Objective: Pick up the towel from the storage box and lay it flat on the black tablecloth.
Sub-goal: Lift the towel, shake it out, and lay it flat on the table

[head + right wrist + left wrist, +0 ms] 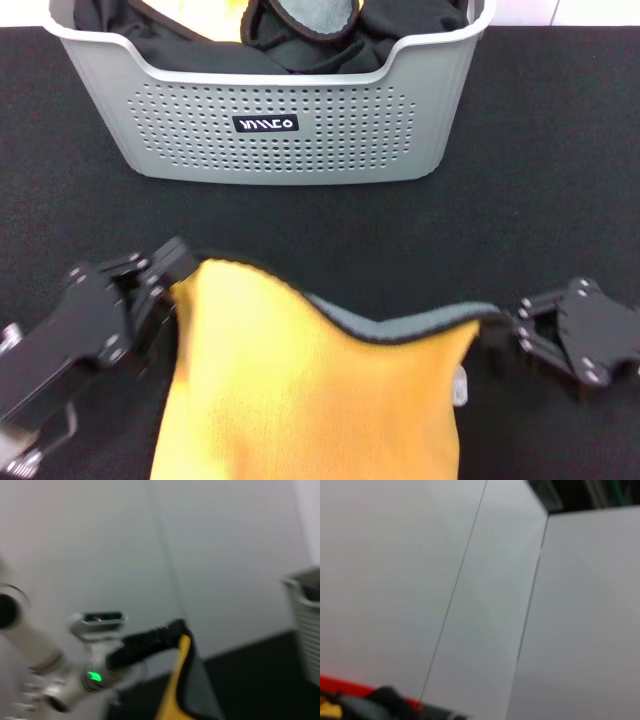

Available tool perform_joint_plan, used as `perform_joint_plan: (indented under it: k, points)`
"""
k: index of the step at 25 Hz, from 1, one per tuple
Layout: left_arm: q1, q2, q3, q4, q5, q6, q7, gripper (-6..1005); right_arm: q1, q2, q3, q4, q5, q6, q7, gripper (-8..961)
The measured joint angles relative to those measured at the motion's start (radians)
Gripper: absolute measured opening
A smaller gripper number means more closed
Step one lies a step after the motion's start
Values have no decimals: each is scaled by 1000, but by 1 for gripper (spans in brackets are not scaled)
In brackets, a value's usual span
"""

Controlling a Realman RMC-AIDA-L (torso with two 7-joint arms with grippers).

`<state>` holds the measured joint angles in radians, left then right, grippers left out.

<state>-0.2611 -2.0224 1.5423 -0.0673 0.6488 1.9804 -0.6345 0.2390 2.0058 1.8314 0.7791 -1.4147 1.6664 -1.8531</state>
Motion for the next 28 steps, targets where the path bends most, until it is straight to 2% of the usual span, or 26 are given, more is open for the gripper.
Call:
perform_joint_plan:
  k: [1, 2, 3, 11, 14, 21, 28]
  points:
    - [0, 0, 0, 0, 0, 0, 0, 5, 17, 0, -2, -26, 1, -45, -6, 103]
    - [-34, -8, 0, -10, -19, -53, 8, 5, 31, 2, -6, -42, 2, -94, -10, 104]
    - [-40, -11, 0, -4, -27, -73, 9, 5, 34, 3, -9, -45, 2, -114, -11, 104]
    - [-51, -62, -1, 108, -78, -357, 15, 5, 110, 7, -58, -127, 6, -323, -4, 110]
    - [-60, -72, -1, 138, -82, -475, 41, 5, 137, 9, -59, -164, 8, -388, -4, 112]
    - [-77, -65, -1, 152, -125, -563, 78, 5, 157, 9, -54, -190, 38, -442, -1, 116]
    - [-90, -67, -1, 153, -142, -573, 194, 5, 168, 9, -55, -186, 84, -516, -10, 121]
